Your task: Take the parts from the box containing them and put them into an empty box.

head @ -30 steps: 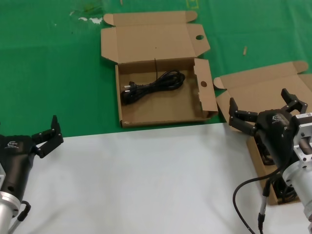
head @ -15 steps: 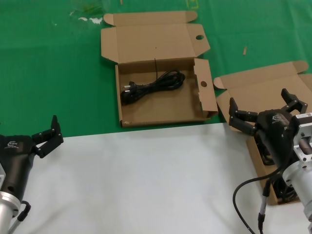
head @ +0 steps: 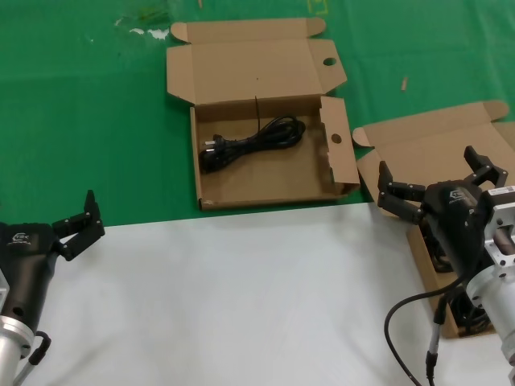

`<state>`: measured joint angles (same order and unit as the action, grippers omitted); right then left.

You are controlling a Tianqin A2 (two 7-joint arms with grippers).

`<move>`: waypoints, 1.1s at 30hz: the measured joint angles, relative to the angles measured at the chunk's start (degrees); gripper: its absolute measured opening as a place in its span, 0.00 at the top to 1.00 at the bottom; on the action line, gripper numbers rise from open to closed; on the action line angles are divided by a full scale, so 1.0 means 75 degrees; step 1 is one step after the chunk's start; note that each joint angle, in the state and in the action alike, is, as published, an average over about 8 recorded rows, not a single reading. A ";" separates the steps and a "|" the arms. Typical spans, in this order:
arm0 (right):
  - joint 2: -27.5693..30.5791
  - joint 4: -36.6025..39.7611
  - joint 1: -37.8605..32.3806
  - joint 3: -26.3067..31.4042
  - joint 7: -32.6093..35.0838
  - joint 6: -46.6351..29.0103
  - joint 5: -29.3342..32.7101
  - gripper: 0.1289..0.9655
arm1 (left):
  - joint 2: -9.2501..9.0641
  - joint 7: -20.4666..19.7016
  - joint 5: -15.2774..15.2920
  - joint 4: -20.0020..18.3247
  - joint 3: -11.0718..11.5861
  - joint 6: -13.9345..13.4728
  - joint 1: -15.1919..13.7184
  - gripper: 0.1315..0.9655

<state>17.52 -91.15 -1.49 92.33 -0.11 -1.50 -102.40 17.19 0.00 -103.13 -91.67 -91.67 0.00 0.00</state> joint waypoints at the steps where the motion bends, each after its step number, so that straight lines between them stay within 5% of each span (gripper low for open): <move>1: 0.0000 0.0000 0.0000 0.0000 0.0000 0.0000 0.0000 0.00 | 0.0000 0.0000 0.0000 0.0000 0.0000 0.0000 0.0000 0.00; 33: 0.0000 0.0000 0.0000 0.0000 0.0000 0.0000 0.0000 0.00 | 0.0000 0.0000 0.0000 0.0000 0.0000 0.0000 0.0000 0.00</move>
<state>17.52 -91.15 -1.49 92.33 -0.11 -1.50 -102.40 17.19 0.00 -103.13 -91.67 -91.67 0.00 0.00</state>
